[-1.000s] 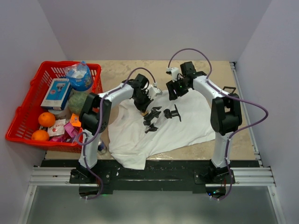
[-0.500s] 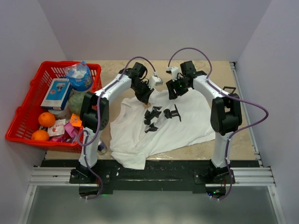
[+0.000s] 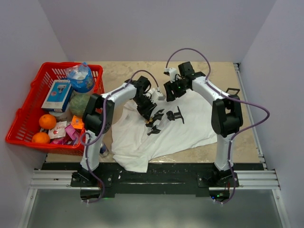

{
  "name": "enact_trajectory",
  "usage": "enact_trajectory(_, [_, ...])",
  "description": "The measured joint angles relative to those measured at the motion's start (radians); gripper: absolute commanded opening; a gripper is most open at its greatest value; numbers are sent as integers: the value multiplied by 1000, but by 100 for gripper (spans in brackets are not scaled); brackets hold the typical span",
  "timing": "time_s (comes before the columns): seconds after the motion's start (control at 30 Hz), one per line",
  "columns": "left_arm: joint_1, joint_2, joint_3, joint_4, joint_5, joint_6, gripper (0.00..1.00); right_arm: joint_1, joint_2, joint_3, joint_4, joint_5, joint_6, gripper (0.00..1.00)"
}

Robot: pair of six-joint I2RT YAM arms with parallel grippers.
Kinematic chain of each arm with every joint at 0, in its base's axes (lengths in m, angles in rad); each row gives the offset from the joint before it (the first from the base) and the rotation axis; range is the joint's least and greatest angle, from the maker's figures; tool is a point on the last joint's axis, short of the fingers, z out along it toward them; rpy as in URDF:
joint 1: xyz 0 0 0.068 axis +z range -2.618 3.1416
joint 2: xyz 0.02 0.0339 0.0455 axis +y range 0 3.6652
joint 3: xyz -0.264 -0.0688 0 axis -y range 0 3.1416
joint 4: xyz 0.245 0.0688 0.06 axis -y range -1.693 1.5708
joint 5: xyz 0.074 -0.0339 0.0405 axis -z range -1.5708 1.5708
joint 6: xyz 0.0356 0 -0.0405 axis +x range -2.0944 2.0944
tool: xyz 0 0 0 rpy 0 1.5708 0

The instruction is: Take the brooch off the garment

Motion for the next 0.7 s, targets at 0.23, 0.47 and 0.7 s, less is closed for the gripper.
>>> enact_trajectory(0.23, [19,-150,-84,86,-17,-56,28,54,77,40,33,-73,30,61])
enact_trajectory(0.47, [56,-306,-97,117,14,-140,11,97,79,2,110,-128,-19,62])
enact_trajectory(0.7, [69,-311,-330,137,70,-248,3,126,81,-97,141,-130,-69,62])
